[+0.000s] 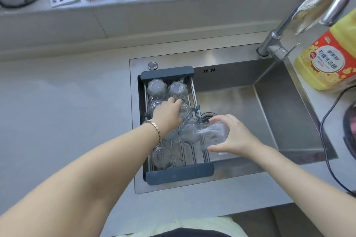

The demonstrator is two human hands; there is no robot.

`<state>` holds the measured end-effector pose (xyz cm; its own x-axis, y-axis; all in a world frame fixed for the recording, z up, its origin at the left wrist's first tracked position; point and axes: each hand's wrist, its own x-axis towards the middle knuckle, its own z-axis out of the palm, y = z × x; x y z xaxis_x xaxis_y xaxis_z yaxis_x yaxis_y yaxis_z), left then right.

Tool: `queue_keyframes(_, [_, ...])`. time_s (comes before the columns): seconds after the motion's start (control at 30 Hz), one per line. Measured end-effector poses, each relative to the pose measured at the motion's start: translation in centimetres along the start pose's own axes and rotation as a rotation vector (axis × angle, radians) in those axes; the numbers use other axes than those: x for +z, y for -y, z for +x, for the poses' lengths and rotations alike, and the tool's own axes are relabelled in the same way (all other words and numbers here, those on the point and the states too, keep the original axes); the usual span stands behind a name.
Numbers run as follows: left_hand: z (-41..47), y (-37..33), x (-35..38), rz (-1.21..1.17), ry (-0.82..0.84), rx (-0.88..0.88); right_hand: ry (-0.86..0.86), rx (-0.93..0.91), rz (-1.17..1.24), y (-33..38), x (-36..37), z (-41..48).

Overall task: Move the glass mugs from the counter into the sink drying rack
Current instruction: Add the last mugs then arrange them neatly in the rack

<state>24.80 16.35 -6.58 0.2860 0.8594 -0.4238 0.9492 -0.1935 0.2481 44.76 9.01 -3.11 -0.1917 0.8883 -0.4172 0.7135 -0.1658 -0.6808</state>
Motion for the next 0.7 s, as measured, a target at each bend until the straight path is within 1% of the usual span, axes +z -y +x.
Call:
queue_keyframes(0.07, [1.4,-0.4,0.7,0.064,0.071,0.010,0.034,-0.004,-0.045,-0.3,0.3,0.7])
queue_keyframes(0.13, [2.3,-0.6,1.1,0.146,0.090,0.042,0.056,-0.017,-0.061,-0.4,0.5,1.3])
queue_keyframes(0.3, [3.3,0.2,0.9,0.306,0.058,0.159,0.068,-0.026,-0.057,-0.8,0.4,2.2])
queue_keyframes(0.37, [3.5,0.5,0.7,0.339,0.031,0.179,0.073,-0.022,-0.062,-1.0,0.4,2.3])
queue_keyframes(0.5, [3.0,0.9,1.0,0.324,-0.023,0.132,0.095,-0.023,-0.109,-1.4,0.3,2.2])
queue_keyframes(0.7, [1.9,0.8,1.7,0.183,-0.043,0.032,0.140,-0.079,-0.207,-1.7,0.3,1.5])
